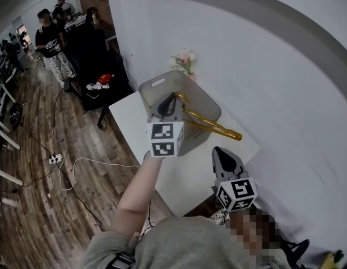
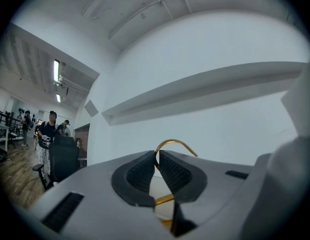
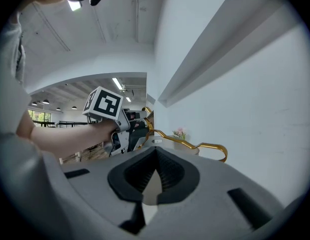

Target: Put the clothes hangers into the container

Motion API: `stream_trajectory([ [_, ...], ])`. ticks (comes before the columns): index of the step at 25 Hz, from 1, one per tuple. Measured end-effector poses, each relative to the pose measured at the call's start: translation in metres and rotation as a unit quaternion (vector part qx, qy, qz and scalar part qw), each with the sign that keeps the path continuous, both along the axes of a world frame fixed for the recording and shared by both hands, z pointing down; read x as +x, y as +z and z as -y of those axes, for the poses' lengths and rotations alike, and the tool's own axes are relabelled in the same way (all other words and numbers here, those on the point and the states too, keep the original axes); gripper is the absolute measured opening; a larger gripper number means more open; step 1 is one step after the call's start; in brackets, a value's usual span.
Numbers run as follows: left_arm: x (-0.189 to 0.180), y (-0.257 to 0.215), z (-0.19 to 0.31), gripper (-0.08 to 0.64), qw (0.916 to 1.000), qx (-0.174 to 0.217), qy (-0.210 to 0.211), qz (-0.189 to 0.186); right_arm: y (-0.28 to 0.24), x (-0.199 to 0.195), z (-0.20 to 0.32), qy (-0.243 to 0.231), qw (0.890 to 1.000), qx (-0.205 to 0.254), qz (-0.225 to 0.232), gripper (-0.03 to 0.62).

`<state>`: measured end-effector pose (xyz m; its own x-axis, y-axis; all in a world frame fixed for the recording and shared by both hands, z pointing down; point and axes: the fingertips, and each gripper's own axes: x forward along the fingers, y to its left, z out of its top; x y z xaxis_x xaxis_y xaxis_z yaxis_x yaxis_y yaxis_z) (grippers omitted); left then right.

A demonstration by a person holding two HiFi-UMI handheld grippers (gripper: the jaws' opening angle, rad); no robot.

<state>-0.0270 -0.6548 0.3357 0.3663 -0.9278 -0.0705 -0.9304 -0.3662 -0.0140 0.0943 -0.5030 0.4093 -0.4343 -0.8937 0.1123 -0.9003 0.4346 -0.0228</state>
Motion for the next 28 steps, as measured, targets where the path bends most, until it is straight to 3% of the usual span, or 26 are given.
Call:
stream_trajectory([
  [13, -0.021, 0.068, -0.018, 0.021, 0.9967, -0.071, -0.028, 0.025, 0.0, -0.001, -0.002, -0.009, 1.0, 0.0, 0.0, 0.002],
  [28, -0.019, 0.117, -0.048, 0.031, 0.9903, -0.138, -0.007, 0.016, 0.007, -0.007, -0.011, -0.008, 1.0, -0.007, -0.003, 0.002],
])
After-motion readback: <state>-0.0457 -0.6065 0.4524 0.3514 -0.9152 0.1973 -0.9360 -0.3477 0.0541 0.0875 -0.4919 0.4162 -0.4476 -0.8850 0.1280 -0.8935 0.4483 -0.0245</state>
